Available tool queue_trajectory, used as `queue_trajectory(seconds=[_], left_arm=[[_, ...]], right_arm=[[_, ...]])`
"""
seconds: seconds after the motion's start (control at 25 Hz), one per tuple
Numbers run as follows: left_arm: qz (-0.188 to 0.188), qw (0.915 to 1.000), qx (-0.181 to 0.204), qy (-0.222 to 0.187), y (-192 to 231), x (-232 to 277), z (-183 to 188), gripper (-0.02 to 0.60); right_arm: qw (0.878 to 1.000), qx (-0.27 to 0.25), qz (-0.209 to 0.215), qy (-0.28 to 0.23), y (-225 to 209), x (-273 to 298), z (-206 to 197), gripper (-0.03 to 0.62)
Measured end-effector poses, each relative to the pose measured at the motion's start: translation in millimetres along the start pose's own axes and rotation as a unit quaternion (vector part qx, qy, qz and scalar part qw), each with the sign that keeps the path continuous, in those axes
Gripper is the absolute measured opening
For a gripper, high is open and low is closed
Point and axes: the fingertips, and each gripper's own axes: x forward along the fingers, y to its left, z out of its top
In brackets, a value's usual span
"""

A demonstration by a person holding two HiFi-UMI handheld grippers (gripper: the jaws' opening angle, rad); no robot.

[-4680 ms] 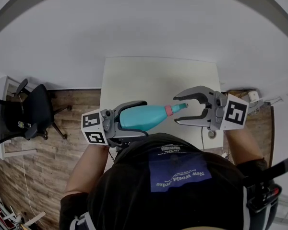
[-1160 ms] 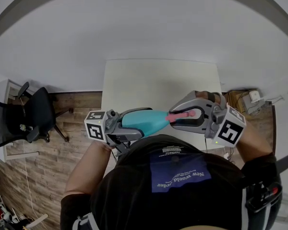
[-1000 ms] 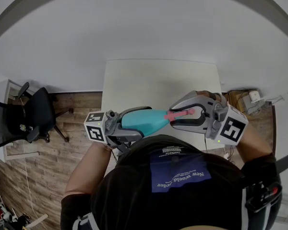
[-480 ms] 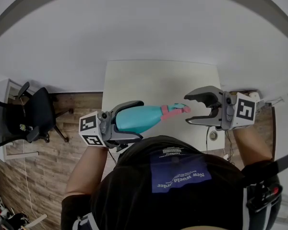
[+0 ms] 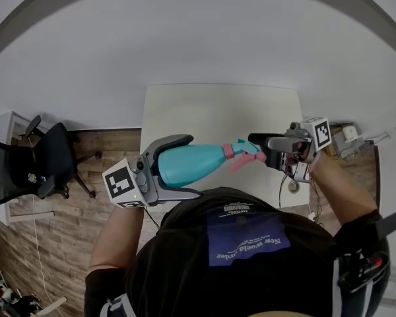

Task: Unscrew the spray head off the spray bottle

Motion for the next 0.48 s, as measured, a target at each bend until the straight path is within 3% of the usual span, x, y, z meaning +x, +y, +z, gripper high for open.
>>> queue_trajectory(seconds=[0.2,0.32,0.48], left_arm=[[-0.005,0.9987,0.039,0.033,-4,6,-6,0.515],[-0.006,0.9960,0.063,0.063,-5,8,-11,0.515],[-0.004,0.9912,0.095,0.092,-8,13,-16,0.515]], right_arm=[[0.995,0.087,0.031,0.026,4,33,-9,0.281],[0.993,0.102,0.035,0.043,5,46,-8,0.281],[0.991,0.104,0.009,0.087,-1,52,-21,0.281]])
